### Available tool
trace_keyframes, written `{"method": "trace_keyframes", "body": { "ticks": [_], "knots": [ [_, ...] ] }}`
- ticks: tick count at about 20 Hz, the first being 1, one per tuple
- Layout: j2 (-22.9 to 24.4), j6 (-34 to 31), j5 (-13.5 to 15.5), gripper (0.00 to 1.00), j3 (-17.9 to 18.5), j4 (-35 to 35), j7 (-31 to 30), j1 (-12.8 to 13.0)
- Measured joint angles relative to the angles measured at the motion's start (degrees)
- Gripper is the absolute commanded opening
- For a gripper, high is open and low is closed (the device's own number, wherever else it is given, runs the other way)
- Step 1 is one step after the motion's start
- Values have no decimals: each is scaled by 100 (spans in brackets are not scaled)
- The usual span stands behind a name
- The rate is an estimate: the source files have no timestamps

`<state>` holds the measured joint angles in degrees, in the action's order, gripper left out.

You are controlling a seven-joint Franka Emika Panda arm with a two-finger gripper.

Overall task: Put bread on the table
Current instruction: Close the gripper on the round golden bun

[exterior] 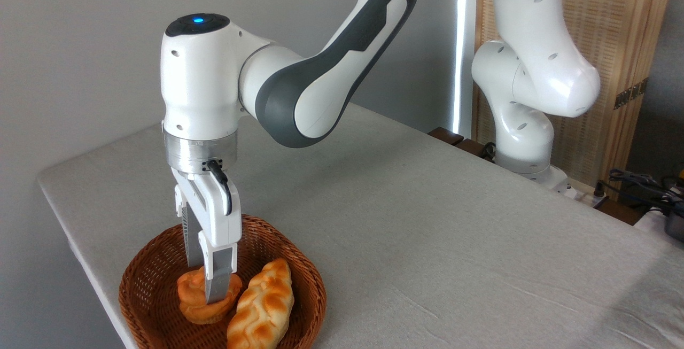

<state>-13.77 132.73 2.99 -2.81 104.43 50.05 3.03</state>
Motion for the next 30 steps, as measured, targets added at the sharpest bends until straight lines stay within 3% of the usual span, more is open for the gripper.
{"method": "trace_keyframes", "body": {
  "ticks": [2, 4, 26, 30],
  "knots": [
    [-1, 0, -123, 44, 7, 0, 196, -11],
    [-4, -1, -194, 32, 7, 1, 285, -20],
    [2, -1, -206, 33, 12, -21, 331, -41],
    [48, -1, 135, 37, 18, -52, 324, -44]
  ]
}}
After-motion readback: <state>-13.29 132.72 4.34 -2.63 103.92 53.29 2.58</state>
